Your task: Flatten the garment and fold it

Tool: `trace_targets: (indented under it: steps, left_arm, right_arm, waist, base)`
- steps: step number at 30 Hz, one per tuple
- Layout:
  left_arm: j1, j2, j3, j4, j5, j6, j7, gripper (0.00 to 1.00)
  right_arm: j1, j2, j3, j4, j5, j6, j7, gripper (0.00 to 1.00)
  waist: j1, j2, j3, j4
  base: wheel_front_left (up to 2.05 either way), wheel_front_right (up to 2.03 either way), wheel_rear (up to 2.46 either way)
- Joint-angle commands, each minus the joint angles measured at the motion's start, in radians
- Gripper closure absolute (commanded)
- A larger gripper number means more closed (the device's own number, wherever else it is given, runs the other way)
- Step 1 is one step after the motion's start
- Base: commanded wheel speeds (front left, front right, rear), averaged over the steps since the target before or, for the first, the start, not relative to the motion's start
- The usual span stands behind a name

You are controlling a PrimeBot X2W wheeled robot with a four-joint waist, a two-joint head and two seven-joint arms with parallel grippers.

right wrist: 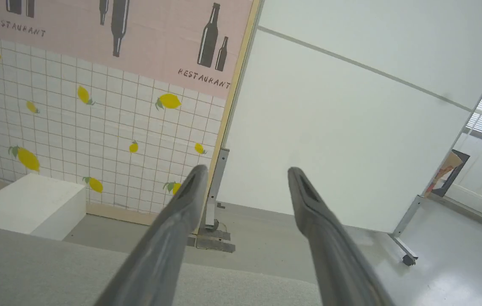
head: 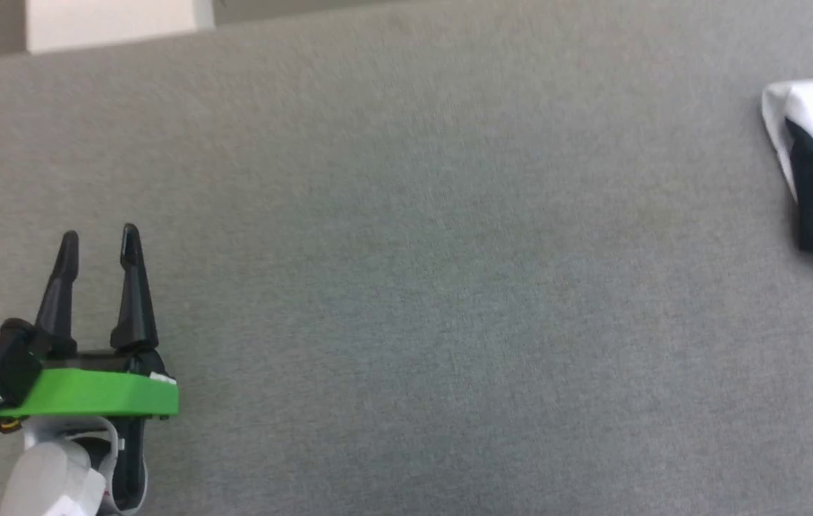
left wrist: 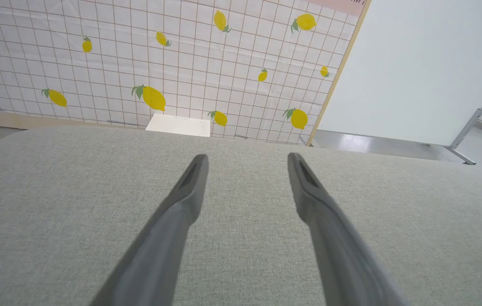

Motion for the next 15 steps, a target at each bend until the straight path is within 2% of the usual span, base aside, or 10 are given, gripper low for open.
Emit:
trace_targets:
  steps: [1, 6, 10, 15]
  left_arm:
    - [0.008, -0.008, -0.002, 0.009, 0.003, 0.012, -0.012, 0.0]
    - [0.005, -0.037, -0.003, 0.038, 0.023, 0.048, -0.022, 0.0]
    - [0.003, -0.057, -0.016, 0.056, 0.038, 0.058, -0.028, 0.0]
    - [0.005, -0.074, -0.026, 0.084, 0.062, 0.083, -0.031, 0.0]
  right_arm:
    - [0.03, 0.053, -0.008, -0.024, 0.021, -0.002, -0.031, 0.0]
    - [0.121, 0.214, -0.009, -0.076, 0.01, -0.002, -0.124, 0.0]
    - [0.206, 0.331, -0.025, -0.078, 0.002, -0.002, -0.199, 0.0]
    - [0.33, 0.377, -0.036, -0.061, 0.021, -0.002, -0.276, 0.0]
  waist:
    - [0.0001, -0.0001, -0.135, 0.065]
    - [0.0001, -0.0001, -0.198, 0.101]
    - [0.0001, -0.0001, -0.235, 0.131]
    - [0.0001, -0.0001, -0.266, 0.161]
  base:
    - [0.0, 0.0, 0.0]
    - [0.0, 0.0, 0.0]
    - [0.0, 0.0, 0.0]
    - [0.0, 0.0, 0.0]
